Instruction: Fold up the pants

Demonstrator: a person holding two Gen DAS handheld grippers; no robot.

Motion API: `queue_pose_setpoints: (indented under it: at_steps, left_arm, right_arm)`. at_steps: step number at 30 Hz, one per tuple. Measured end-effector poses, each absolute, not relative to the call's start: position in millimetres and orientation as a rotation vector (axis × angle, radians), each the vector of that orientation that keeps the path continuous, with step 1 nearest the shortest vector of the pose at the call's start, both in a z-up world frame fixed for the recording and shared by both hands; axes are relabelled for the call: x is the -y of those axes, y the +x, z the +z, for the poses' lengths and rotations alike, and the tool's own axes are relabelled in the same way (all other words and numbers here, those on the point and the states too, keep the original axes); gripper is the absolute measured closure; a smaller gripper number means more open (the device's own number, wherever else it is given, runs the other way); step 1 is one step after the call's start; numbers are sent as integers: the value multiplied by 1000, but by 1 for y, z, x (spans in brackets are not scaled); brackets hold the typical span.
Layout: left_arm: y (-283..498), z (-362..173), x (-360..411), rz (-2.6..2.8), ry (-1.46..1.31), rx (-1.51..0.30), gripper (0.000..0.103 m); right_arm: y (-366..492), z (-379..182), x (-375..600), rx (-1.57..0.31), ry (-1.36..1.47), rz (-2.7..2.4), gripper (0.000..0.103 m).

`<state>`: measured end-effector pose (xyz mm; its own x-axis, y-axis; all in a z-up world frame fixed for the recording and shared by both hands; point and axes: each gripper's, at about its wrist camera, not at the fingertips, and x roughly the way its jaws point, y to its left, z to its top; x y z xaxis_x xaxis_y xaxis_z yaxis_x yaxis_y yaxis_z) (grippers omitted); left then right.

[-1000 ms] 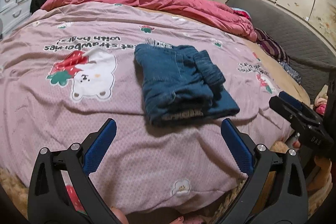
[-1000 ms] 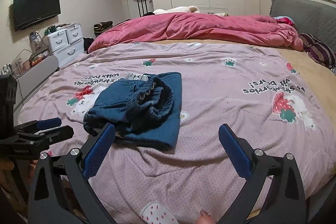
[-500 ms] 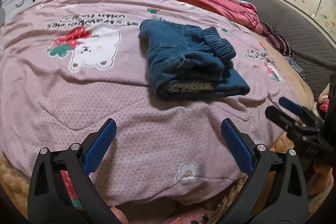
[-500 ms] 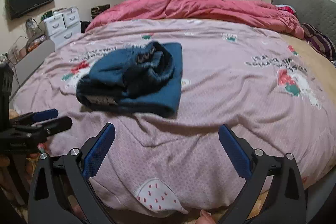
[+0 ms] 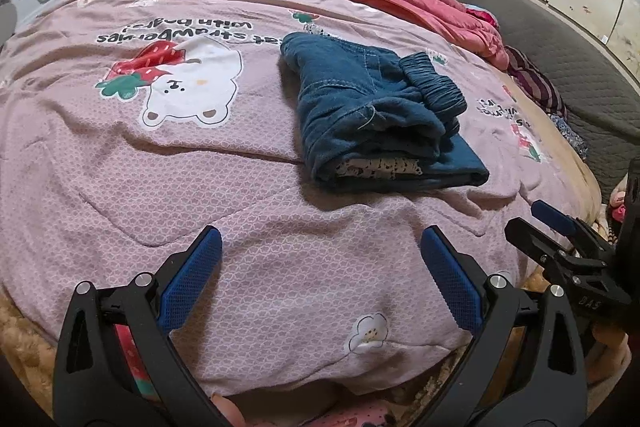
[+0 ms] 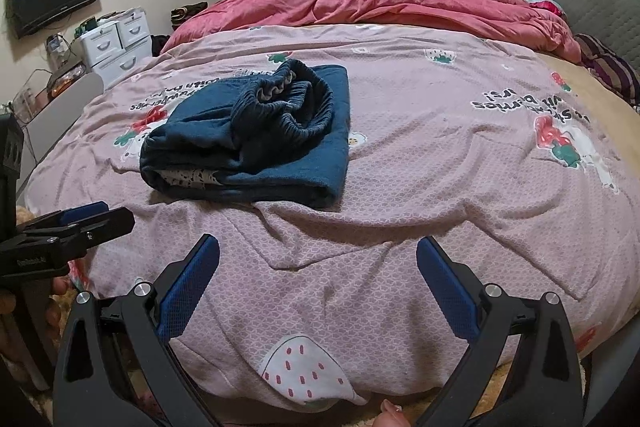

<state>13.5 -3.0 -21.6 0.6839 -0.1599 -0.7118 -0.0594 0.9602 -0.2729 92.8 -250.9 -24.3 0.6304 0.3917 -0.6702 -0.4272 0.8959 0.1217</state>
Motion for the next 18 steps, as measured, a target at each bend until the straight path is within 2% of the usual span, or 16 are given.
queue_pose_setpoints:
  at_steps: [18]
  left_arm:
    - [10, -16, 9, -55, -262, -818, 10]
  right_arm:
    - [93, -19, 257, -739, -44, 453, 5]
